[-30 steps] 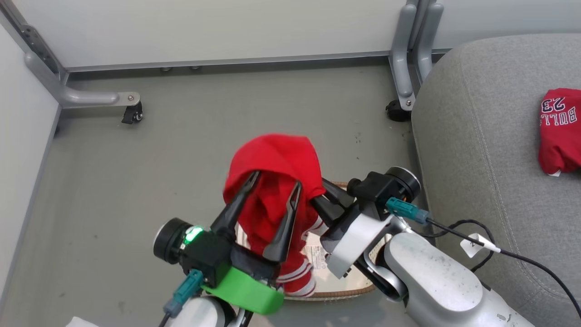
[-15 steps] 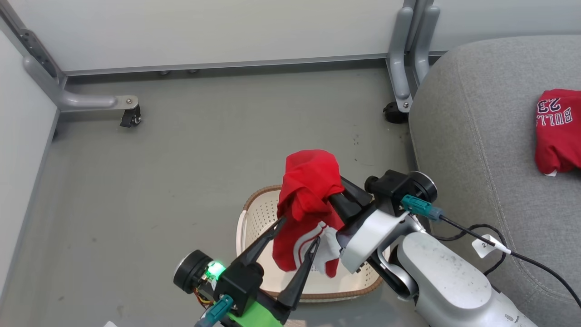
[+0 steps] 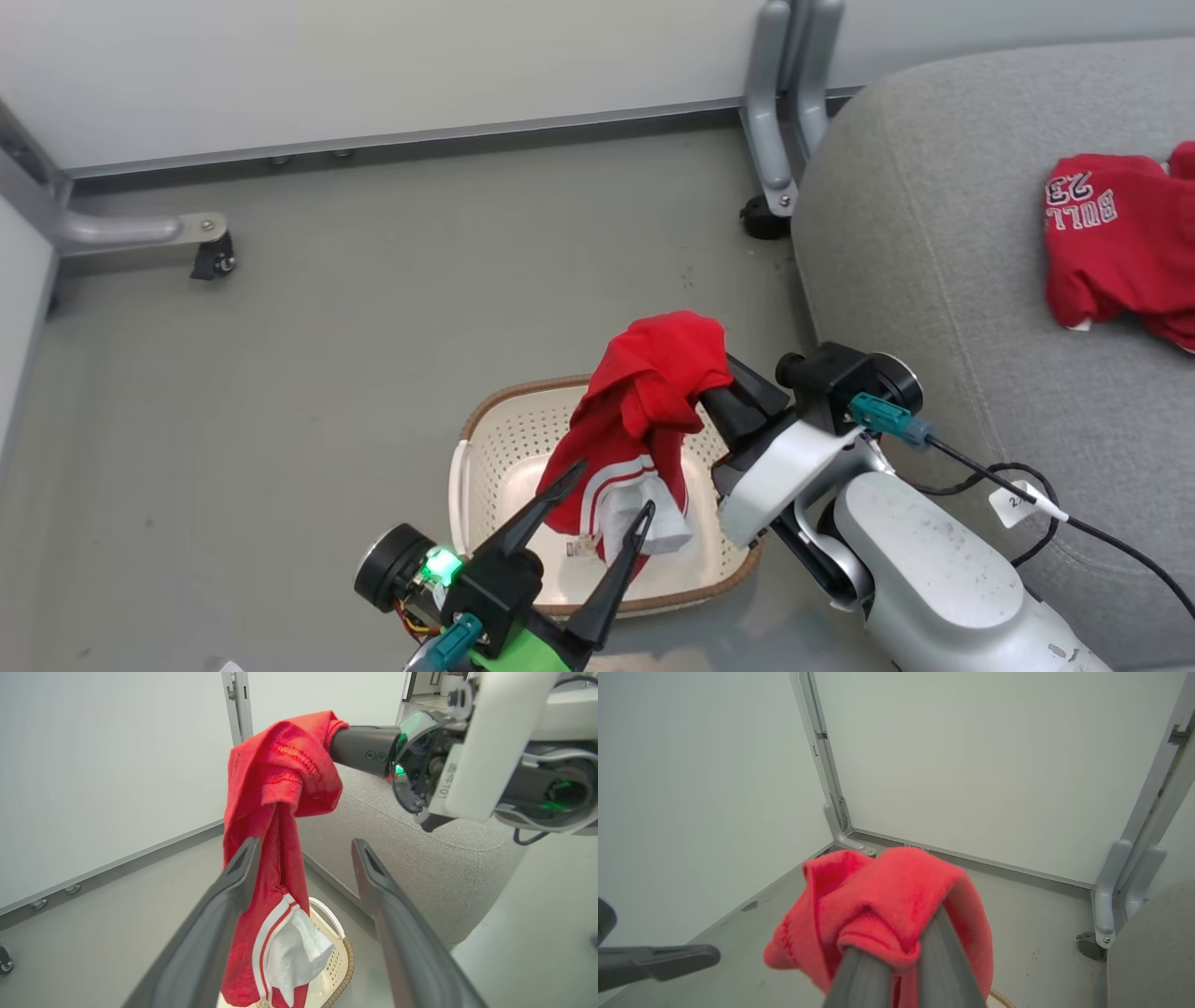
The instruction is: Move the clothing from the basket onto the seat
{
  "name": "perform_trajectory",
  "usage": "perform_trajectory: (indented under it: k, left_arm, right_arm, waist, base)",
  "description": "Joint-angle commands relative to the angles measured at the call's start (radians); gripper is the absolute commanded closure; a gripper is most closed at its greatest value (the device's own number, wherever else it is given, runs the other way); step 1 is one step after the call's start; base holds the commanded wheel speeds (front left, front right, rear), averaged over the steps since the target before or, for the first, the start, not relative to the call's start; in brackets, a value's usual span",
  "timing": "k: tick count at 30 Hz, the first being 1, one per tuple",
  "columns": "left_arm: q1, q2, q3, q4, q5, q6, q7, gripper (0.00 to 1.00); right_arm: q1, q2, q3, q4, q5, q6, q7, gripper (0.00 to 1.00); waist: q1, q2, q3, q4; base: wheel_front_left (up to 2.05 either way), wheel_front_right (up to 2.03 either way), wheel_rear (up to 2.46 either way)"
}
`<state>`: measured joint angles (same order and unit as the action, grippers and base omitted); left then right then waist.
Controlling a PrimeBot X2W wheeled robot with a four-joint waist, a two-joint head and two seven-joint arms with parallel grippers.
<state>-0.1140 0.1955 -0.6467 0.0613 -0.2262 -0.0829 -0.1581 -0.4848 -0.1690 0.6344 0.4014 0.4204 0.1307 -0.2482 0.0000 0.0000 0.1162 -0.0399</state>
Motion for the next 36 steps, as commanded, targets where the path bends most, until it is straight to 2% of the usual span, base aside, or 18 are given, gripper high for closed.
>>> perform_trajectory:
  k: [1,22,30,36]
  left_arm:
    - [-0.007,0.005,0.003,-0.003,0.010,0.003,0.003,0.00]
    - [-0.064,0.035,-0.005,-0.023,0.003,0.013,0.031,0.00]
    - [-0.095,0.048,-0.008,-0.039,0.016,0.015,0.044,0.00]
    - [-0.139,0.047,-0.018,-0.051,0.026,0.006,0.047,0.00]
  right_arm:
    - [0.002,0.001,-0.008,0.002,-0.005,0.000,-0.005,1.00]
    - [0.000,0.009,-0.125,-0.011,-0.026,0.000,-0.018,1.00]
    - [-0.019,0.014,-0.216,-0.054,-0.055,0.000,-0.018,1.00]
    - [-0.084,-0.015,-0.324,-0.087,-0.089,0.000,-0.018,1.00]
  waist:
    - [0.0000,0.0000,0.012,-0.037]
    - [0.0000,0.0000,0.084,-0.317]
    - [0.0000,0.0000,0.135,-0.370]
    - [0.0000,0.0000,0.182,-0.362]
  base:
    - [0.00,0.00,0.00]
    - [0.00,0.00,0.00]
    - [0.00,0.00,0.00]
    - [0.00,0.00,0.00]
